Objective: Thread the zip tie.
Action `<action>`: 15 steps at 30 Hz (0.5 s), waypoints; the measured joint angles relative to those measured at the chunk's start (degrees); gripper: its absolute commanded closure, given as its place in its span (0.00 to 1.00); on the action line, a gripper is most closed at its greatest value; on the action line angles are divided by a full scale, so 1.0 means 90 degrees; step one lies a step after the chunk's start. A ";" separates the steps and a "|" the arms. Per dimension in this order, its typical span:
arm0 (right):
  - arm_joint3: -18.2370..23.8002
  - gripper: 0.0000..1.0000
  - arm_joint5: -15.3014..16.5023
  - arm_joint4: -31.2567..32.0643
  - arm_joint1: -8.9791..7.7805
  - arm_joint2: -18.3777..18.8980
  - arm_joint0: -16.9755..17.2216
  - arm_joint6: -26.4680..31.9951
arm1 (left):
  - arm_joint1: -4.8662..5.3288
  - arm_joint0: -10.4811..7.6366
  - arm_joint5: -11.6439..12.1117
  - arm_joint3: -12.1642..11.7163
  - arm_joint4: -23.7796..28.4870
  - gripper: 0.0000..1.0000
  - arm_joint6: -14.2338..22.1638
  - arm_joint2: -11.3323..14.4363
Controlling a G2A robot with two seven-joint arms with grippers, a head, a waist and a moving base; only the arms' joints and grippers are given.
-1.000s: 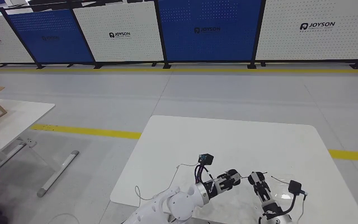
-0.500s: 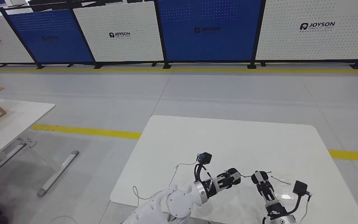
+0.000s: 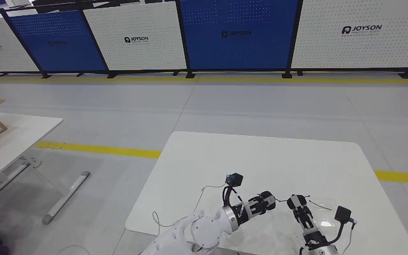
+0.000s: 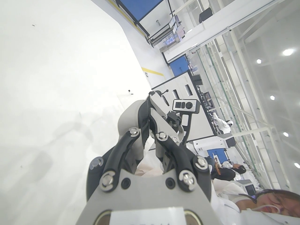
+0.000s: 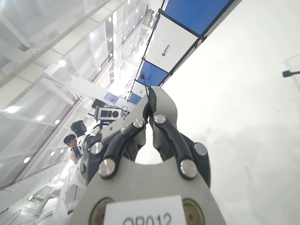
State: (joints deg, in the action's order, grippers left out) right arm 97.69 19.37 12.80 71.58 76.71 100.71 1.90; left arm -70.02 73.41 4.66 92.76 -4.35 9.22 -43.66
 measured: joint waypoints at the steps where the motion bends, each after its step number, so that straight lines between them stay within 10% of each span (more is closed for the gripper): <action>1: 0.0003 1.00 0.0007 0.0002 0.0001 0.0001 0.0004 -0.0010 | -0.0002 0.0002 -0.0003 0.0000 -0.0005 1.00 0.0000 -0.0002; 15: 0.0045 1.00 -0.0070 0.0206 0.0025 0.0008 0.0063 -0.0285 | -0.0056 0.0015 -0.0130 -0.0026 -0.0293 0.95 -0.0141 0.0039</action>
State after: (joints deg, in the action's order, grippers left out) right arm 98.09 18.73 14.65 71.80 76.79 101.28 -0.67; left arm -70.53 73.55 3.49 92.52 -6.98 7.95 -43.32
